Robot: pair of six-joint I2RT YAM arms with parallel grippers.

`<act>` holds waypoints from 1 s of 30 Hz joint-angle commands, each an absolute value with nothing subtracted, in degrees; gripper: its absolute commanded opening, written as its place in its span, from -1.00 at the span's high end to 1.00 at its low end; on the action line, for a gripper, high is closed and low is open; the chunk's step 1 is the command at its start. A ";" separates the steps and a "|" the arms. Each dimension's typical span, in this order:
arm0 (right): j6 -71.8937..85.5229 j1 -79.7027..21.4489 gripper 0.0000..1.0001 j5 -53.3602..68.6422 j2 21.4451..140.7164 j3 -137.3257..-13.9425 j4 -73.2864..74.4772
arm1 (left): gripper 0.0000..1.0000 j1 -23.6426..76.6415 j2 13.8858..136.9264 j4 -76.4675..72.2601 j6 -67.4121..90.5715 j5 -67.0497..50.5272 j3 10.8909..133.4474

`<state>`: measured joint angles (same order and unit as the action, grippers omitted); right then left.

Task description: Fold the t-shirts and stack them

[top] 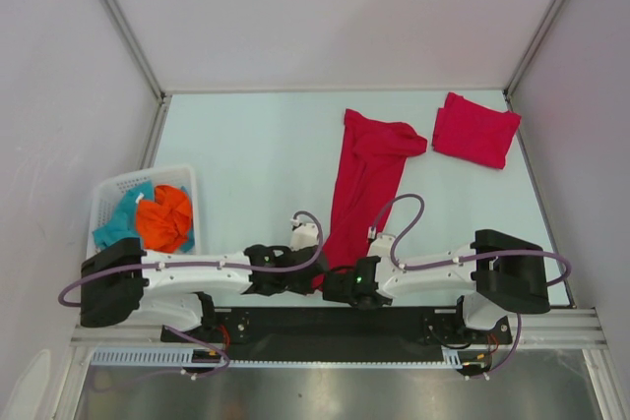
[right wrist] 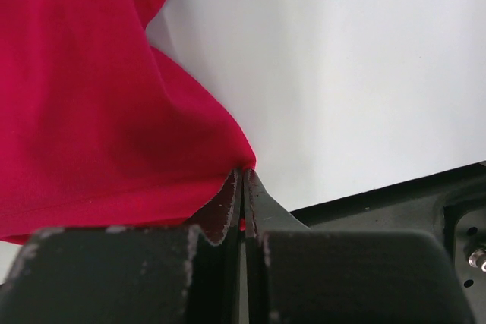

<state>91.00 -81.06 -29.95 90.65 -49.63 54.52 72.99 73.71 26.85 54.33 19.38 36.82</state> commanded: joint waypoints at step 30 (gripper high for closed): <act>98.09 -86.66 1.00 -43.33 92.11 -66.53 76.20 | 1.00 72.16 65.47 37.53 50.01 24.70 44.39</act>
<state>95.11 -86.15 -39.62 92.79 -64.75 73.34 72.44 65.60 37.10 50.70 24.29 43.31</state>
